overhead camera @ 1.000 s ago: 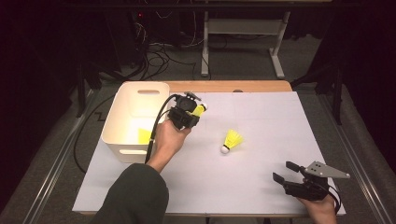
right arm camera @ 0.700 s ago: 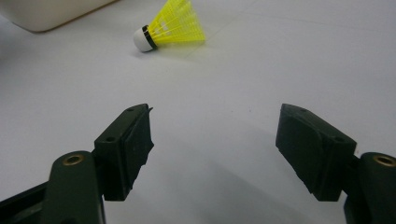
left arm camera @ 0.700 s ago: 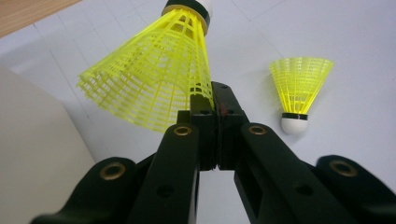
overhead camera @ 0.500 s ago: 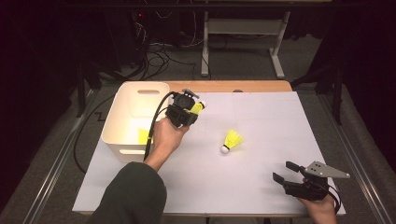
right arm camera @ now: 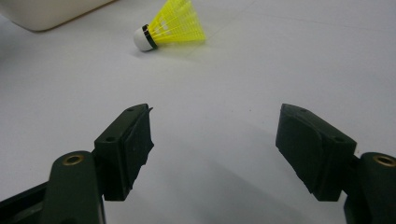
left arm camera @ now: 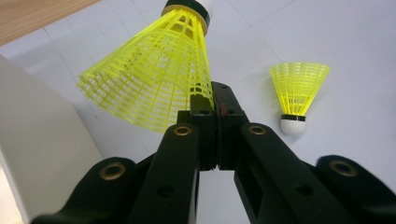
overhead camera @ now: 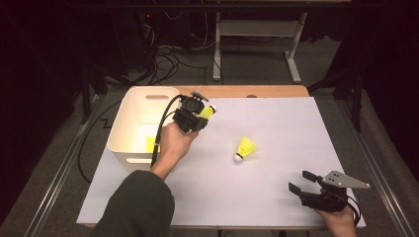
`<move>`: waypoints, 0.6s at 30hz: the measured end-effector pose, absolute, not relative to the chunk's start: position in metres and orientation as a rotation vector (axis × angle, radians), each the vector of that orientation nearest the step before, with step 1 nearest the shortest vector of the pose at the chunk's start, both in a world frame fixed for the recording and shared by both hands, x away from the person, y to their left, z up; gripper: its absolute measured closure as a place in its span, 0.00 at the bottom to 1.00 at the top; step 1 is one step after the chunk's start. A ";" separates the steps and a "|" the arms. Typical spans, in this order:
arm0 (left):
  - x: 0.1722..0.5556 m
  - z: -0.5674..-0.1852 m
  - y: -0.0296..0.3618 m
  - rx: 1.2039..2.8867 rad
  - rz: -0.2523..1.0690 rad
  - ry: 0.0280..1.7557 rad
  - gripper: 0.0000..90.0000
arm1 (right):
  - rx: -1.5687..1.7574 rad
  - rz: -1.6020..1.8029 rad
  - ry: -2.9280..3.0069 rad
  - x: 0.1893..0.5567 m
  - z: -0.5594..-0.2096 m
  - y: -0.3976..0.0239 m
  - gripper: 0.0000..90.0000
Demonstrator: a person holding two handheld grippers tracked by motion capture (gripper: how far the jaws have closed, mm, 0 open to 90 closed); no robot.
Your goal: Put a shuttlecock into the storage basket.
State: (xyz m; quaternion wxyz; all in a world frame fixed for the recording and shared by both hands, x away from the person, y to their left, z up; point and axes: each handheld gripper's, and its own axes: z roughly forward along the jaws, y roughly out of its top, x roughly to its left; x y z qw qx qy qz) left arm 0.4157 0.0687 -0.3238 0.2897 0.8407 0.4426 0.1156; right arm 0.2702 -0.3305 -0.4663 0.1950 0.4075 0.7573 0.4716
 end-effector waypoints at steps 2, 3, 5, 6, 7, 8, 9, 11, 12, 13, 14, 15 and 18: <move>0.415 -0.323 0.070 2.243 0.310 1.180 0.99 | 1.143 1.322 2.123 0.270 -0.466 -0.331 0.30; 0.415 -0.322 0.070 2.242 0.311 1.181 0.99 | 1.141 1.321 2.123 0.270 -0.466 -0.331 0.30; 0.415 -0.320 0.071 2.244 0.311 1.179 0.99 | 1.142 1.321 2.124 0.270 -0.466 -0.330 0.30; 0.415 -0.320 0.072 2.240 0.312 1.179 0.99 | 1.142 1.321 2.124 0.270 -0.466 -0.330 0.30; 0.415 -0.319 0.072 2.239 0.309 1.179 0.99 | 1.141 1.321 2.124 0.270 -0.466 -0.330 0.30; 0.415 -0.319 0.073 2.237 0.310 1.180 0.99 | 1.141 1.321 2.123 0.270 -0.466 -0.331 0.30; 0.415 -0.318 0.073 2.236 0.312 1.180 0.99 | 1.142 1.321 2.123 0.270 -0.466 -0.330 0.30; 0.415 -0.317 0.074 2.232 0.312 1.181 0.99 | 1.142 1.320 2.125 0.270 -0.466 -0.330 0.30; 0.415 -0.317 0.075 2.232 0.313 1.184 0.99 | 1.142 1.321 2.125 0.270 -0.466 -0.330 0.30; 0.415 -0.317 0.076 2.234 0.314 1.187 0.99 | 1.142 1.320 2.125 0.270 -0.466 -0.330 0.30; 0.415 -0.317 0.076 2.233 0.310 1.191 0.99 | 1.142 1.320 2.125 0.270 -0.466 -0.330 0.30; 0.415 -0.317 0.077 2.235 0.305 1.191 0.99 | 1.142 1.320 2.125 0.270 -0.466 -0.330 0.30; 0.416 -0.316 0.078 2.238 0.303 1.189 0.99 | 1.141 1.321 2.126 0.270 -0.466 -0.330 0.30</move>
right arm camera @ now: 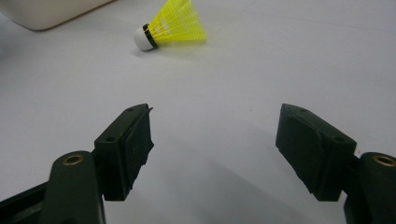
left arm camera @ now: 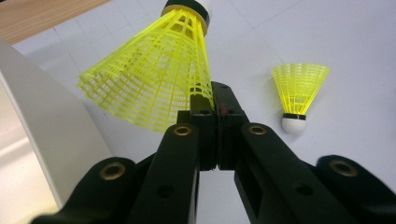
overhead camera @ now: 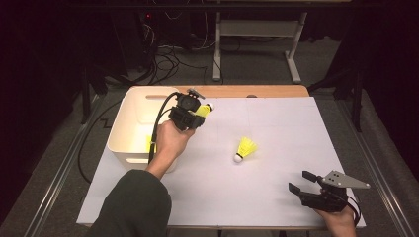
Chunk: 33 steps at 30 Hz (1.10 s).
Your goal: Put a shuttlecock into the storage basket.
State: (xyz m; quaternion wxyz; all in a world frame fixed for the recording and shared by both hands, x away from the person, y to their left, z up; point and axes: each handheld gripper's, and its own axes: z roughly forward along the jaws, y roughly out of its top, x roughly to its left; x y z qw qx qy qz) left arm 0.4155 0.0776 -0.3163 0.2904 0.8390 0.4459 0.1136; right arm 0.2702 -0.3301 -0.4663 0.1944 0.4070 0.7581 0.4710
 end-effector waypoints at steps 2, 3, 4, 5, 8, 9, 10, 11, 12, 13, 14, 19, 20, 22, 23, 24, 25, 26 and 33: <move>0.415 -0.316 0.078 2.237 0.303 1.189 0.99 | 1.138 1.320 2.126 0.270 -0.466 -0.330 0.30; 0.415 -0.315 0.078 2.236 0.304 1.190 0.99 | 1.138 1.320 2.126 0.270 -0.466 -0.330 0.30; 0.415 -0.315 0.078 2.235 0.305 1.189 0.99 | 1.138 1.320 2.126 0.270 -0.466 -0.330 0.30; 0.415 -0.314 0.079 2.234 0.305 1.189 0.99 | 1.141 1.320 2.125 0.270 -0.466 -0.330 0.30; 0.415 -0.313 0.081 2.229 0.307 1.192 0.99 | 1.142 1.321 2.125 0.270 -0.466 -0.330 0.30; 0.415 -0.312 0.081 2.227 0.307 1.194 0.99 | 1.142 1.321 2.125 0.270 -0.466 -0.330 0.30; 0.415 -0.312 0.082 2.225 0.305 1.196 0.99 | 1.141 1.322 2.125 0.270 -0.466 -0.330 0.30; 0.416 -0.312 0.084 2.225 0.302 1.197 0.99 | 1.141 1.322 2.126 0.270 -0.466 -0.330 0.30; 0.416 -0.311 0.085 2.220 0.303 1.201 0.99 | 1.142 1.322 2.126 0.270 -0.466 -0.330 0.30; 0.416 -0.311 0.086 2.220 0.302 1.202 0.99 | 1.141 1.322 2.126 0.270 -0.466 -0.330 0.30; 0.416 -0.311 0.086 2.219 0.302 1.203 0.99 | 1.142 1.322 2.126 0.270 -0.466 -0.330 0.30; 0.415 -0.308 0.090 2.210 0.309 1.207 0.99 | 1.140 1.321 2.126 0.270 -0.466 -0.330 0.30; 0.415 -0.307 0.090 2.209 0.310 1.208 0.99 | 1.140 1.321 2.126 0.270 -0.466 -0.330 0.30; 0.415 -0.305 0.091 2.210 0.312 1.207 0.99 | 1.141 1.321 2.126 0.270 -0.466 -0.330 0.30; 0.415 -0.304 0.091 2.209 0.314 1.207 0.99 | 1.141 1.321 2.126 0.270 -0.466 -0.330 0.30; 0.415 -0.304 0.092 2.207 0.318 1.208 0.99 | 1.141 1.321 2.126 0.270 -0.466 -0.330 0.30; 0.415 -0.303 0.092 2.204 0.322 1.208 0.99 | 1.141 1.321 2.126 0.270 -0.466 -0.330 0.30; 0.415 -0.302 0.092 2.203 0.324 1.208 0.99 | 1.141 1.321 2.126 0.270 -0.466 -0.330 0.30; 0.415 -0.300 0.095 2.208 0.327 1.215 0.99 | 1.141 1.322 2.126 0.270 -0.466 -0.330 0.30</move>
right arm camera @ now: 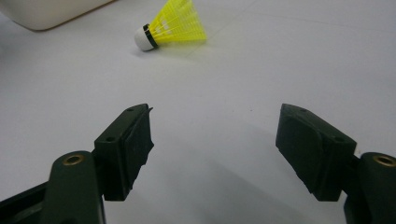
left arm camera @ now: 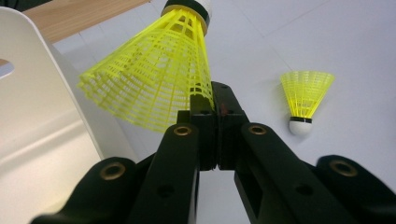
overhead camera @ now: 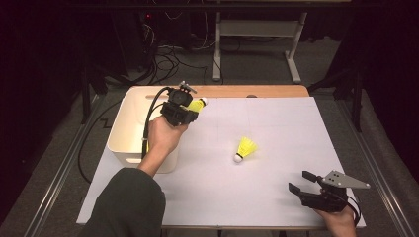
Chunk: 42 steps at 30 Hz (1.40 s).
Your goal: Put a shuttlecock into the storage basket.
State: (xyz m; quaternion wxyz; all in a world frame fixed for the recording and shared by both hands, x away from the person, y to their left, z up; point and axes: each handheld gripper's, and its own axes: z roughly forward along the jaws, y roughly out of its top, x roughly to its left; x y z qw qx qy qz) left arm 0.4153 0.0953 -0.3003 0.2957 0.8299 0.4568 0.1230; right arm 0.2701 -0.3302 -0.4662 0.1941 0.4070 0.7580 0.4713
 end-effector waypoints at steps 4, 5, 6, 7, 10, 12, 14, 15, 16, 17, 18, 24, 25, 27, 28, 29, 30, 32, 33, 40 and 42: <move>0.415 -0.298 0.097 2.207 0.331 1.215 0.99 | 1.141 1.321 2.126 0.270 -0.466 -0.330 0.30; 0.415 -0.298 0.098 2.207 0.333 1.216 0.99 | 1.141 1.321 2.125 0.270 -0.466 -0.330 0.30; 0.415 -0.298 0.098 2.207 0.333 1.217 0.99 | 1.141 1.322 2.125 0.270 -0.466 -0.330 0.30; 0.415 -0.297 0.099 2.206 0.335 1.217 0.99 | 1.141 1.321 2.126 0.270 -0.466 -0.330 0.30; 0.414 -0.296 0.101 2.198 0.343 1.221 0.99 | 1.141 1.321 2.126 0.270 -0.466 -0.330 0.30; 0.414 -0.296 0.102 2.193 0.344 1.222 0.99 | 1.142 1.322 2.125 0.270 -0.466 -0.330 0.30; 0.414 -0.295 0.104 2.190 0.345 1.225 0.99 | 1.142 1.323 2.123 0.270 -0.466 -0.330 0.30; 0.414 -0.295 0.104 2.190 0.345 1.226 0.99 | 1.142 1.323 2.123 0.270 -0.466 -0.330 0.30; 0.414 -0.295 0.105 2.189 0.345 1.227 0.99 | 1.143 1.322 2.124 0.270 -0.466 -0.330 0.30; 0.414 -0.295 0.105 2.189 0.344 1.227 0.99 | 1.143 1.322 2.124 0.270 -0.466 -0.330 0.30; 0.414 -0.295 0.105 2.190 0.344 1.228 0.99 | 1.143 1.322 2.124 0.270 -0.466 -0.330 0.30; 0.415 -0.293 0.108 2.187 0.347 1.234 0.99 | 1.144 1.322 2.124 0.270 -0.466 -0.330 0.30; 0.415 -0.293 0.109 2.186 0.348 1.236 0.99 | 1.143 1.322 2.125 0.270 -0.466 -0.330 0.30; 0.414 -0.292 0.110 2.185 0.350 1.237 0.99 | 1.143 1.322 2.125 0.270 -0.466 -0.330 0.30; 0.414 -0.292 0.111 2.185 0.351 1.239 0.99 | 1.143 1.322 2.125 0.270 -0.466 -0.330 0.30; 0.414 -0.292 0.111 2.184 0.353 1.240 0.99 | 1.144 1.323 2.124 0.270 -0.466 -0.330 0.30; 0.414 -0.291 0.112 2.183 0.353 1.240 0.99 | 1.143 1.323 2.124 0.270 -0.466 -0.330 0.30; 0.414 -0.290 0.113 2.182 0.355 1.242 0.99 | 1.144 1.322 2.125 0.270 -0.466 -0.330 0.30; 0.414 -0.290 0.114 2.180 0.355 1.243 0.99 | 1.144 1.322 2.125 0.270 -0.466 -0.330 0.30; 0.413 -0.288 0.120 2.173 0.355 1.251 0.99 | 1.144 1.323 2.123 0.270 -0.466 -0.330 0.30; 0.413 -0.288 0.121 2.173 0.357 1.254 0.99 | 1.145 1.323 2.123 0.270 -0.466 -0.330 0.30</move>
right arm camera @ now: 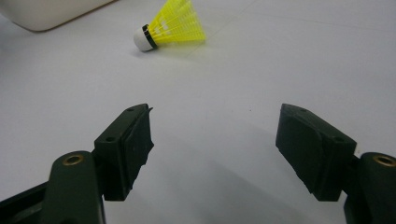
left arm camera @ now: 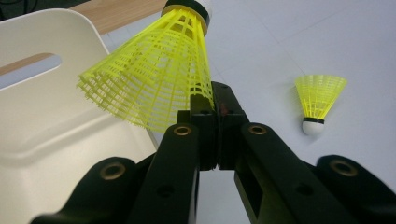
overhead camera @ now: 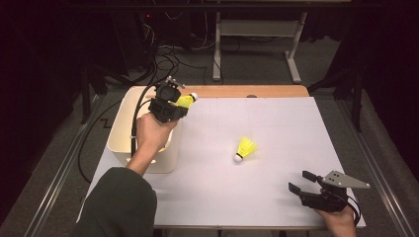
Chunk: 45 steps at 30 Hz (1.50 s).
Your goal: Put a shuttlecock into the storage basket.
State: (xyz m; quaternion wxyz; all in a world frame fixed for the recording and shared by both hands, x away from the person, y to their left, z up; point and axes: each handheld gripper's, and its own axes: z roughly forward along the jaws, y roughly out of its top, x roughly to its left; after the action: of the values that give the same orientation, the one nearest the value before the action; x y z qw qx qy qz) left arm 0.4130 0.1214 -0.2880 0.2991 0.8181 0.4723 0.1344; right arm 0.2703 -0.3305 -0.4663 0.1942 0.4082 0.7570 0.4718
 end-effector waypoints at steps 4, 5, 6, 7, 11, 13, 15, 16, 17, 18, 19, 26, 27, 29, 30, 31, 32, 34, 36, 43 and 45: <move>0.413 -0.289 0.125 2.171 0.356 1.261 0.99 | 1.143 1.323 2.123 0.270 -0.466 -0.330 0.30; 0.413 -0.289 0.125 2.171 0.356 1.262 0.99 | 1.144 1.323 2.123 0.270 -0.466 -0.331 0.30; 0.413 -0.289 0.126 2.170 0.355 1.263 0.99 | 1.145 1.323 2.122 0.270 -0.466 -0.331 0.30; 0.413 -0.289 0.126 2.169 0.355 1.265 0.99 | 1.144 1.323 2.122 0.270 -0.466 -0.331 0.30; 0.413 -0.289 0.128 2.171 0.356 1.267 0.99 | 1.142 1.322 2.124 0.270 -0.466 -0.330 0.30; 0.412 -0.289 0.129 2.168 0.357 1.270 0.99 | 1.144 1.323 2.123 0.270 -0.466 -0.331 0.30; 0.412 -0.289 0.131 2.169 0.358 1.272 0.99 | 1.143 1.323 2.123 0.270 -0.466 -0.331 0.30; 0.412 -0.290 0.131 2.171 0.357 1.273 0.99 | 1.142 1.322 2.124 0.270 -0.466 -0.331 0.30; 0.412 -0.290 0.132 2.170 0.357 1.275 0.99 | 1.142 1.322 2.123 0.270 -0.466 -0.331 0.30; 0.412 -0.290 0.132 2.171 0.357 1.276 0.99 | 1.143 1.322 2.123 0.270 -0.466 -0.331 0.30; 0.412 -0.291 0.133 2.172 0.357 1.277 0.99 | 1.144 1.323 2.123 0.270 -0.466 -0.331 0.30; 0.412 -0.291 0.137 2.167 0.357 1.282 0.99 | 1.144 1.323 2.122 0.270 -0.466 -0.331 0.30; 0.412 -0.291 0.138 2.165 0.358 1.283 0.98 | 1.144 1.322 2.122 0.270 -0.466 -0.331 0.30; 0.412 -0.291 0.139 2.161 0.360 1.285 0.98 | 1.144 1.322 2.123 0.270 -0.466 -0.330 0.30; 0.412 -0.291 0.140 2.160 0.359 1.287 0.98 | 1.143 1.322 2.123 0.270 -0.466 -0.330 0.30; 0.412 -0.291 0.140 2.161 0.360 1.288 0.98 | 1.143 1.322 2.123 0.270 -0.466 -0.330 0.30; 0.412 -0.291 0.141 2.162 0.360 1.288 0.98 | 1.143 1.321 2.123 0.270 -0.466 -0.331 0.30; 0.412 -0.291 0.141 2.162 0.362 1.290 0.98 | 1.143 1.321 2.124 0.270 -0.466 -0.330 0.30; 0.412 -0.291 0.142 2.158 0.362 1.293 0.98 | 1.143 1.320 2.124 0.270 -0.466 -0.330 0.30; 0.412 -0.292 0.147 2.153 0.363 1.306 0.98 | 1.143 1.320 2.124 0.270 -0.466 -0.330 0.30; 0.412 -0.292 0.148 2.154 0.365 1.307 0.98 | 1.143 1.320 2.125 0.270 -0.466 -0.330 0.30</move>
State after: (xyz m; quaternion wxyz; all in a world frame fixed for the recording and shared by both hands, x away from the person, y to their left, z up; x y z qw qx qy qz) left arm 0.4118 0.1478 -0.2921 0.2932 0.8089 0.4908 0.1370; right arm 0.2701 -0.3303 -0.4663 0.1946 0.4077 0.7578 0.4708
